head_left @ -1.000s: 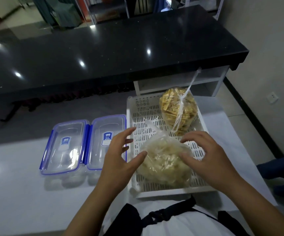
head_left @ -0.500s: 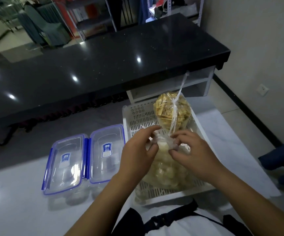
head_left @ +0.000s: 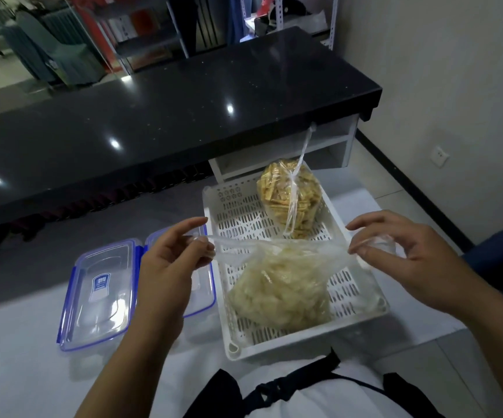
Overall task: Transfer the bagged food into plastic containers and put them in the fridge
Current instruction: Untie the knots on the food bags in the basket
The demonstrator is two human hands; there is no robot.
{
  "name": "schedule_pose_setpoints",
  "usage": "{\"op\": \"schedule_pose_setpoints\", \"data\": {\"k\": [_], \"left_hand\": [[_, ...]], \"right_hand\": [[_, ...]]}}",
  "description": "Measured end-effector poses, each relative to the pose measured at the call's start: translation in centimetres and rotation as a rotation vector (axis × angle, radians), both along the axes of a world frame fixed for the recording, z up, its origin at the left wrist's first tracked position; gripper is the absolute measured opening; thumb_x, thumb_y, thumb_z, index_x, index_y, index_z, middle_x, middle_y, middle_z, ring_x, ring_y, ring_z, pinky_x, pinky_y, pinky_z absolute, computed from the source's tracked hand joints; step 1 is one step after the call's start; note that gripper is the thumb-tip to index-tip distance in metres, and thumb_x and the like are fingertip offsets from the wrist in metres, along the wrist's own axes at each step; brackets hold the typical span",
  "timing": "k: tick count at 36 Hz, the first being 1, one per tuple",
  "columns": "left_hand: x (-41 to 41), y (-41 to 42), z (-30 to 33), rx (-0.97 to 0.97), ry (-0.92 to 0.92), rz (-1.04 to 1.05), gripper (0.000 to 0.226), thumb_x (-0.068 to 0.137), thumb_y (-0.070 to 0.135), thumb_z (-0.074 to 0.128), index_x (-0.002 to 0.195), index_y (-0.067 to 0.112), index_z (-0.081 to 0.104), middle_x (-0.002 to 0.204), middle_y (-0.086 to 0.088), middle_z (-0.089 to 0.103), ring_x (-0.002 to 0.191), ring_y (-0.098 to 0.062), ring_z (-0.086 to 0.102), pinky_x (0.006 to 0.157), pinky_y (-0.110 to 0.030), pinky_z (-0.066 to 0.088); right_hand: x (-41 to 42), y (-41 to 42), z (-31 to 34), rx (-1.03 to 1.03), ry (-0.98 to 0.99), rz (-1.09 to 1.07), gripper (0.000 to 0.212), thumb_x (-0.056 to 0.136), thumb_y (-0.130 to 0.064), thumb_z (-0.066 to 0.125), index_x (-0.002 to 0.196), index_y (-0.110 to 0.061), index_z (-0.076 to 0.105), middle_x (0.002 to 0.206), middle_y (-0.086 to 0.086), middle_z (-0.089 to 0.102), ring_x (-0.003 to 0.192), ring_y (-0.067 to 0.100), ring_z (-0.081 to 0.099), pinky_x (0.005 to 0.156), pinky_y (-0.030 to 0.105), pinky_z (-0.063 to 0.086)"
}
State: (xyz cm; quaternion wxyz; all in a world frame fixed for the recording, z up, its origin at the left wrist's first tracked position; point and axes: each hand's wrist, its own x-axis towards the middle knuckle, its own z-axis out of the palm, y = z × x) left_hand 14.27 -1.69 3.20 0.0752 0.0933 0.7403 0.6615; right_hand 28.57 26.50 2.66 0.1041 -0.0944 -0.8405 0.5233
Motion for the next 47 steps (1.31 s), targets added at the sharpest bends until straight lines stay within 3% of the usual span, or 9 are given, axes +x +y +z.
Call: {"op": "schedule_pose_setpoints", "data": {"k": [5, 12, 17, 24, 28, 32, 35, 39, 47], "left_hand": [[-0.1, -0.1, 1.5, 0.208, -0.157, -0.087, 0.030, 0.097, 0.009, 0.056, 0.105, 0.029, 0.077, 0.090, -0.009, 0.074, 0.095, -0.023, 0.072, 0.089, -0.032, 0.055], [-0.5, -0.3, 2.8, 0.425, -0.301, -0.261, 0.030, 0.082, 0.020, 0.061, 0.107, 0.022, 0.077, 0.097, -0.008, 0.073, 0.093, -0.023, 0.071, 0.084, -0.032, 0.059], [-0.3, -0.2, 4.1, 0.503, -0.288, -0.361, 0.042, 0.070, 0.028, 0.063, 0.108, 0.018, 0.077, 0.099, -0.012, 0.072, 0.089, -0.025, 0.070, 0.084, -0.036, 0.059], [-0.5, -0.3, 5.3, 0.543, -0.266, -0.462, 0.067, 0.057, 0.037, 0.082, 0.120, 0.017, 0.074, 0.113, -0.017, 0.073, 0.091, -0.025, 0.072, 0.077, -0.036, 0.060], [-0.7, -0.1, 6.2, 0.531, -0.286, -0.525, 0.064, 0.071, 0.032, 0.065, 0.133, 0.020, 0.065, 0.132, -0.022, 0.064, 0.096, -0.030, 0.072, 0.080, -0.042, 0.059], [-0.3, 0.2, 7.4, 0.506, -0.274, -0.637, 0.077, 0.072, 0.036, 0.066, 0.147, 0.024, 0.051, 0.139, -0.022, 0.059, 0.118, -0.043, 0.064, 0.086, -0.049, 0.058], [-0.1, -0.4, 8.3, 0.576, -0.250, -0.792, 0.078, 0.081, 0.036, 0.064, 0.154, 0.023, 0.039, 0.150, -0.024, 0.047, 0.123, -0.044, 0.059, 0.089, -0.051, 0.056], [0.0, -1.8, 8.6, 0.712, -0.324, -0.985, 0.070, 0.099, 0.027, 0.050, 0.161, 0.020, 0.018, 0.163, -0.027, 0.020, 0.134, -0.055, 0.040, 0.105, -0.066, 0.040], [2.4, -1.8, 3.3, 0.382, -0.483, -0.833, 0.081, 0.077, 0.060, 0.071, 0.150, 0.036, 0.044, 0.157, -0.008, 0.044, 0.113, -0.051, 0.063, 0.090, -0.059, 0.055]], "right_hand": [[0.0, 1.0, 1.0, 0.044, 0.100, 0.011, 0.028, 0.090, 0.000, 0.064, 0.096, -0.024, 0.077, 0.106, -0.013, 0.070, 0.106, 0.007, 0.064, 0.089, 0.011, 0.049], [-1.1, -0.1, 1.5, 0.001, 0.283, -0.217, 0.026, 0.094, -0.010, 0.061, 0.102, -0.031, 0.073, 0.092, -0.009, 0.072, 0.087, 0.012, 0.068, 0.078, 0.022, 0.057], [-1.9, -2.0, 2.2, -0.132, 0.285, -0.160, 0.019, 0.094, -0.026, 0.056, 0.101, -0.024, 0.074, 0.076, 0.006, 0.074, 0.068, 0.020, 0.071, 0.067, 0.027, 0.060], [-2.9, -2.7, 3.6, -0.472, 0.305, -0.155, 0.022, 0.088, -0.024, 0.061, 0.099, -0.017, 0.079, 0.086, 0.013, 0.075, 0.084, 0.031, 0.074, 0.077, 0.032, 0.060], [-3.4, -1.6, 5.0, -0.917, 0.141, 0.006, 0.028, 0.092, -0.015, 0.054, 0.110, -0.014, 0.076, 0.108, 0.015, 0.073, 0.096, 0.031, 0.073, 0.081, 0.041, 0.059], [-3.0, -0.1, 7.5, -1.265, -0.002, 0.349, 0.063, 0.092, -0.032, 0.047, 0.153, -0.020, 0.037, 0.152, 0.029, 0.039, 0.140, 0.048, 0.038, 0.108, 0.067, 0.034], [-2.4, 0.4, 9.0, -1.397, -0.017, 0.560, 0.072, 0.098, -0.059, 0.035, 0.159, -0.032, 0.007, 0.162, 0.027, 0.004, 0.151, 0.047, 0.004, 0.115, 0.068, 0.006], [-1.5, 1.2, 9.2, -1.391, -0.053, 0.713, 0.080, 0.094, -0.073, 0.029, 0.159, -0.037, 0.000, 0.164, 0.024, -0.005, 0.153, 0.042, -0.002, 0.114, 0.066, 0.003], [1.0, -0.2, 3.3, -1.498, -0.253, 0.594, 0.075, 0.097, -0.074, 0.019, 0.154, -0.038, -0.012, 0.164, 0.005, -0.021, 0.152, 0.042, -0.008, 0.117, 0.059, 0.014]]}}
